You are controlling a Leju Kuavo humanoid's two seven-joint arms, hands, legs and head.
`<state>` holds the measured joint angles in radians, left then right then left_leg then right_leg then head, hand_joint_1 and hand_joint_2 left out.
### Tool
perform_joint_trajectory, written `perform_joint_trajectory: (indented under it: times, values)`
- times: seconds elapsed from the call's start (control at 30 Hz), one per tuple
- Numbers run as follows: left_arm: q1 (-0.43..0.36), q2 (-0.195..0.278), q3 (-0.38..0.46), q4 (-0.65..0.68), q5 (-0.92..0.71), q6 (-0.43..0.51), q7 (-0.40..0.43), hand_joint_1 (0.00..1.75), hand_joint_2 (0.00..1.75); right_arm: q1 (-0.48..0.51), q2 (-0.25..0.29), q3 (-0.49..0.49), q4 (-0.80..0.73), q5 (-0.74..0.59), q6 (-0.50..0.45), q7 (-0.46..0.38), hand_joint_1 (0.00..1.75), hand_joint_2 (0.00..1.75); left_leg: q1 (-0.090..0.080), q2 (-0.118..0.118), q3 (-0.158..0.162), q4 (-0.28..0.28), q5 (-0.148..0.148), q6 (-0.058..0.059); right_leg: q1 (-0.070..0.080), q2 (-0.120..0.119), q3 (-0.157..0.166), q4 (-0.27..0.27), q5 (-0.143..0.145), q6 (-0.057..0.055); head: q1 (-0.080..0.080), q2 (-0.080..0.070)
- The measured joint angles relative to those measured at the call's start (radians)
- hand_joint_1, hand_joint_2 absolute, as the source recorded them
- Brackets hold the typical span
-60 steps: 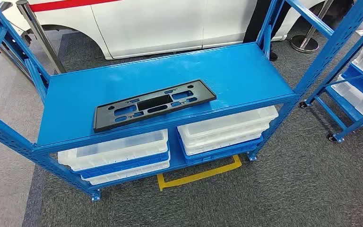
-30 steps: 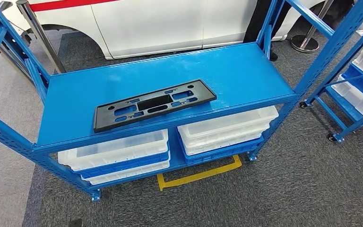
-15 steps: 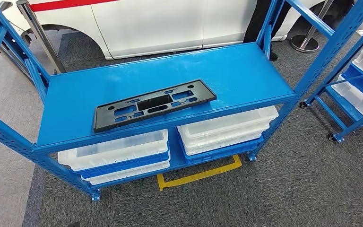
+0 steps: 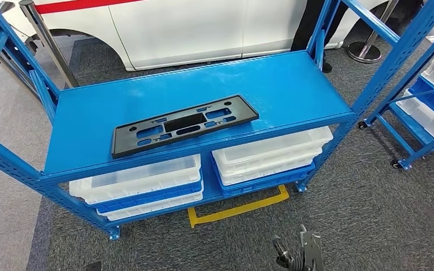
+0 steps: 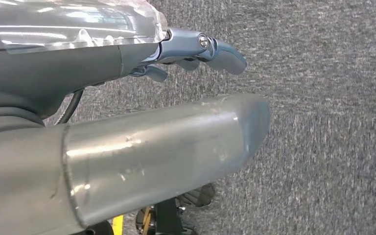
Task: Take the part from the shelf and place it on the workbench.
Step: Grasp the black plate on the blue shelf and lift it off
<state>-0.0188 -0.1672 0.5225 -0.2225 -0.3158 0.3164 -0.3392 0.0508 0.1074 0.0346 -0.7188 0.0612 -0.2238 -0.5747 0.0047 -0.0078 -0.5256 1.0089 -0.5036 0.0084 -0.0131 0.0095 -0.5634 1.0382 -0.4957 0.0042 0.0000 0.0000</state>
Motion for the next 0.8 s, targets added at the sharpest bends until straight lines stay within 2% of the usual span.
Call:
perform_joint_trajectory:
  times: [0.37,0.47,0.53,0.6,0.67,0.7,0.73,0.77,0.8]
  values:
    - [-0.001,0.014,-0.008,0.001,-0.057,-0.062,-0.009,0.0,0.0,0.035,0.025,0.194,-0.366,0.133,0.004,-0.042,0.0,1.75,-0.002,0.0,-0.004,0.008,-0.001,0.003,-0.006,0.0,0.0,0.0,0.003,0.005,0.0,0.0]
    - [-0.001,0.02,-0.018,0.001,-0.073,-0.079,-0.012,0.0,0.0,0.044,0.032,0.249,-0.465,0.168,0.003,-0.053,0.0,1.75,-0.004,0.0,-0.006,0.01,-0.001,0.008,-0.008,0.0,0.0,-0.003,0.006,0.01,0.0,0.0]
    - [-0.002,0.023,-0.023,0.001,-0.083,-0.09,-0.014,0.0,0.0,0.049,0.037,0.288,-0.534,0.192,0.002,-0.061,0.0,1.75,0.002,0.001,0.0,-0.003,0.007,0.019,-0.006,-0.001,0.0,-0.001,0.002,0.016,0.0,0.0]
    - [-0.003,0.024,-0.026,0.001,-0.094,-0.102,-0.017,0.0,0.0,0.053,0.039,0.326,-0.599,0.215,0.002,-0.069,0.0,1.75,0.009,0.005,0.006,-0.018,0.018,0.03,-0.003,-0.002,-0.025,0.055,-0.037,0.019,0.002,0.0]
    - [-0.004,0.026,-0.027,0.001,-0.104,-0.113,-0.018,0.0,0.0,0.059,0.039,0.359,-0.653,0.237,0.001,-0.075,0.0,1.75,0.008,0.008,0.004,-0.02,0.021,0.033,-0.004,-0.004,-0.085,0.18,-0.1,0.02,0.002,0.0]
    - [-0.004,0.026,-0.028,0.002,-0.109,-0.119,-0.019,0.0,0.0,0.063,0.039,0.372,-0.676,0.247,0.0,-0.078,0.0,1.75,0.008,0.009,0.004,-0.02,0.02,0.033,-0.005,-0.004,-0.115,0.239,-0.12,0.022,0.002,0.0]
    - [-0.004,0.026,-0.029,0.002,-0.114,-0.124,-0.02,0.0,0.0,0.067,0.039,0.384,-0.697,0.257,-0.001,-0.08,0.0,1.75,0.008,0.009,0.004,-0.019,0.02,0.032,-0.006,-0.004,-0.133,0.269,-0.12,0.022,0.002,0.0]
    - [-0.004,0.027,-0.03,0.002,-0.118,-0.129,-0.021,0.0,0.0,0.069,0.039,0.394,-0.715,0.265,-0.003,-0.081,0.0,1.31,0.008,0.008,0.006,-0.019,0.018,0.03,-0.007,-0.004,-0.133,0.263,-0.101,0.022,0.002,0.0]
    - [-0.004,0.027,-0.031,0.003,-0.123,-0.134,-0.025,0.0,0.0,0.071,0.039,0.404,-0.731,0.27,-0.007,-0.079,0.0,0.87,0.008,0.007,0.009,-0.018,0.016,0.028,-0.008,-0.004,-0.113,0.215,-0.063,0.021,0.002,0.0]
